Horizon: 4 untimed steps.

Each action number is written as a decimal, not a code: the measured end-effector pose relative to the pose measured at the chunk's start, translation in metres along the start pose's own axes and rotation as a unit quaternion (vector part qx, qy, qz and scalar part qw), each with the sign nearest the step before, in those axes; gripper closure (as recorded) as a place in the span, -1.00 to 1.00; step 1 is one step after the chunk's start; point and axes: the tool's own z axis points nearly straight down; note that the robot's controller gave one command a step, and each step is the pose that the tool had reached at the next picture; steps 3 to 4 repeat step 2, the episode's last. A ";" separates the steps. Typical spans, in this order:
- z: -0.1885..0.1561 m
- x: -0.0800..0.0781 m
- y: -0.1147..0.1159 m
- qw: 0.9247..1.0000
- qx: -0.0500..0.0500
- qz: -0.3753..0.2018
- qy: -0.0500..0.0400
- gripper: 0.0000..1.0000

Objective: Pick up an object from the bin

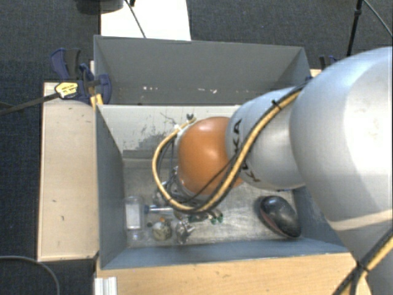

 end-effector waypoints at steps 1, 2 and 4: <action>-0.004 -0.001 -0.003 1.000 0.000 0.003 -0.003 1.00; -0.133 0.001 0.008 0.989 0.001 -0.145 -0.001 1.00; -0.133 0.001 0.008 0.989 0.001 -0.145 -0.001 1.00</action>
Offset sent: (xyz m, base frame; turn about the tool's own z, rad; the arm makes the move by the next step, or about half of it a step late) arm 0.0000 0.0000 0.0000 0.0000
